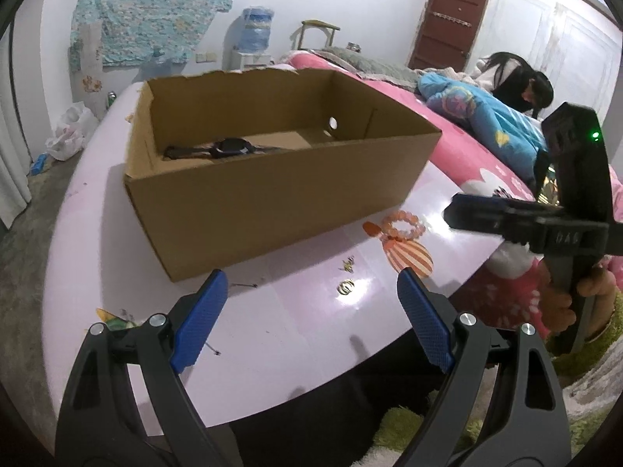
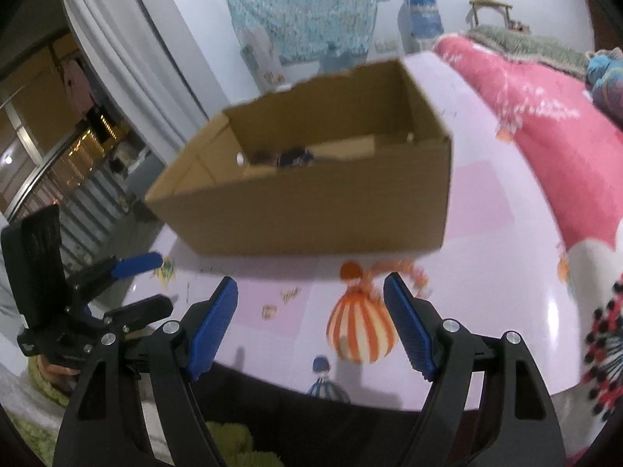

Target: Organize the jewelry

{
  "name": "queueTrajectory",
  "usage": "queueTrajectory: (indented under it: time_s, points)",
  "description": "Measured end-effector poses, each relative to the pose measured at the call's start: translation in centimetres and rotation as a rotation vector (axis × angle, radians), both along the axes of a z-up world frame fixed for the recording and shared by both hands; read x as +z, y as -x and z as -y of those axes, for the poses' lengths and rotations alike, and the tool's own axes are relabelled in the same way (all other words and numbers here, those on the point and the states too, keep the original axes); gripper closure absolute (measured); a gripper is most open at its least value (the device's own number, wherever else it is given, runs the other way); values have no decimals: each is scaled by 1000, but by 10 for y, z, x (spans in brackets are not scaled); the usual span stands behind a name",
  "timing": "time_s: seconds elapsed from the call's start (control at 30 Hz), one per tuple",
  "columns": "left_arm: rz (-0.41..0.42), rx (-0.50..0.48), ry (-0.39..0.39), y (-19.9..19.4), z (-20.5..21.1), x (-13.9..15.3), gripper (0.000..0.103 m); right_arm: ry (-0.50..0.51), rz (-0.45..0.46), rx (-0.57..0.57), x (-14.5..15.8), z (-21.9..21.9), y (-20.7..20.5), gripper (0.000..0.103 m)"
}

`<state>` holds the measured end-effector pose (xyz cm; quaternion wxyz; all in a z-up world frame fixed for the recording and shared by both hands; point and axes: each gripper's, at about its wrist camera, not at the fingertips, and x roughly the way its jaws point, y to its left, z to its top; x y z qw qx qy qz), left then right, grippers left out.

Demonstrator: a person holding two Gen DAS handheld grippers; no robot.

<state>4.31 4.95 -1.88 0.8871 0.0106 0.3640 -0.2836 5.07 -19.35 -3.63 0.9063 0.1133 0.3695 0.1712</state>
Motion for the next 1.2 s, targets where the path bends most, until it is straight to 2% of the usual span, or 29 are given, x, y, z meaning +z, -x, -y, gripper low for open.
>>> queueTrajectory:
  time_s: [0.07, 0.17, 0.3, 0.33, 0.43, 0.63, 0.87, 0.97, 1.2]
  points:
    - [-3, -21, -7, 0, 6, -5, 22, 13, -14, 16, -7, -7, -1, 28]
    - [-2, -52, -33, 0, 20, -12, 30, 69, -13, 29, -13, -19, -1, 38]
    - [-20, -94, -59, -4, 37, -23, 46, 138, -22, 32, -20, -30, -6, 57]
    - [-21, -103, -66, -5, 40, -25, 50, 147, -29, 43, -22, -33, -8, 62]
    - [-3, -133, -107, -6, 49, -30, 61, 141, -44, 69, -27, -36, -10, 69]
    - [23, -199, -188, -8, 61, -40, 74, 116, -74, 71, -33, -34, -16, 70]
    - [27, -261, -243, -14, 67, -47, 86, 102, -89, 66, -35, -34, -22, 70]
    - [18, -287, -265, -17, 67, -52, 87, 101, -94, 63, -36, -35, -24, 70]
    - [18, -333, -253, -19, 65, -51, 88, 93, -105, 54, -38, -35, -27, 70]
